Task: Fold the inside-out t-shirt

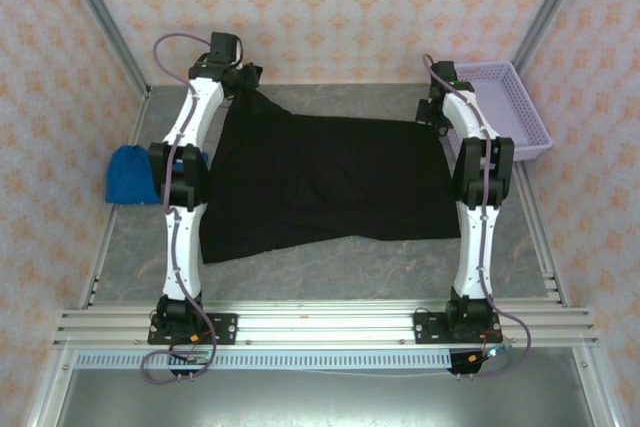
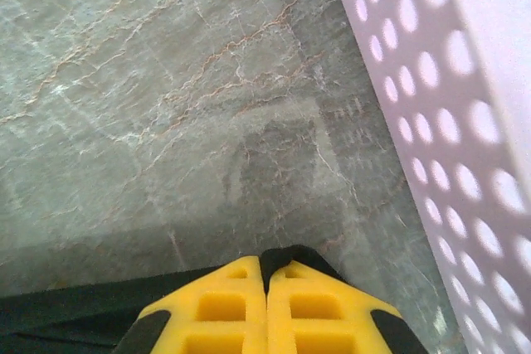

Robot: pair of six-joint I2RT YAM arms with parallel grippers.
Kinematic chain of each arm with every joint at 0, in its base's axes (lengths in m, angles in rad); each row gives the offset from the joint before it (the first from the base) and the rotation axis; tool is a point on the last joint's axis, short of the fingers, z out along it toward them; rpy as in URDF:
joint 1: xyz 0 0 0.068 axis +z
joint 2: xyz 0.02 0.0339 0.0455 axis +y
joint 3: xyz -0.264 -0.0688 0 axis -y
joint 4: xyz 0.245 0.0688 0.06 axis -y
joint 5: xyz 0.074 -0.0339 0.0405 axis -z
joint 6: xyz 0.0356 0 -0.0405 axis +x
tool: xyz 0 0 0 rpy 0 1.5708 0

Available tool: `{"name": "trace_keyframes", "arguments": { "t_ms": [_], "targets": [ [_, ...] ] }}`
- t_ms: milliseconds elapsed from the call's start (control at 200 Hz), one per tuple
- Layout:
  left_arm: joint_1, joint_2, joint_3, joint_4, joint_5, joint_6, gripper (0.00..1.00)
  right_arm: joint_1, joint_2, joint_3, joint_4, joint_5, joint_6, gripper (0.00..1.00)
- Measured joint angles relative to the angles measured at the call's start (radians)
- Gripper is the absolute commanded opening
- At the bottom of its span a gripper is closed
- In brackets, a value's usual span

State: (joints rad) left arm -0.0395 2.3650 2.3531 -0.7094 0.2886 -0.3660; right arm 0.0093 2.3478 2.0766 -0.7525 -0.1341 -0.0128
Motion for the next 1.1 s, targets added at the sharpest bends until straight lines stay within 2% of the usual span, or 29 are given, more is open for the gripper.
{"name": "trace_keyframes", "arguments": {
  "t_ms": [150,345,540,846,1101],
  "targets": [
    [-0.014,-0.22,-0.232,0.052,-0.008,-0.002,0.01,0.0,-0.108,-0.141,0.068,-0.002,-0.004,0.02],
    [-0.033,-0.505,-0.637,0.156,-0.027,-0.031,0.01,0.0,-0.245,-0.356,0.143,-0.003,-0.004,0.03],
    [-0.055,-0.687,-0.948,0.211,-0.065,-0.072,0.01,0.0,-0.375,-0.54,0.187,0.005,0.021,0.03],
    [-0.105,-0.863,-1.276,0.234,-0.119,-0.102,0.01,0.0,-0.437,-0.736,0.229,0.007,0.085,0.04],
    [-0.145,-0.985,-1.441,0.236,-0.14,-0.121,0.05,0.003,-0.47,-0.789,0.231,0.032,0.088,0.06]
  ]
}}
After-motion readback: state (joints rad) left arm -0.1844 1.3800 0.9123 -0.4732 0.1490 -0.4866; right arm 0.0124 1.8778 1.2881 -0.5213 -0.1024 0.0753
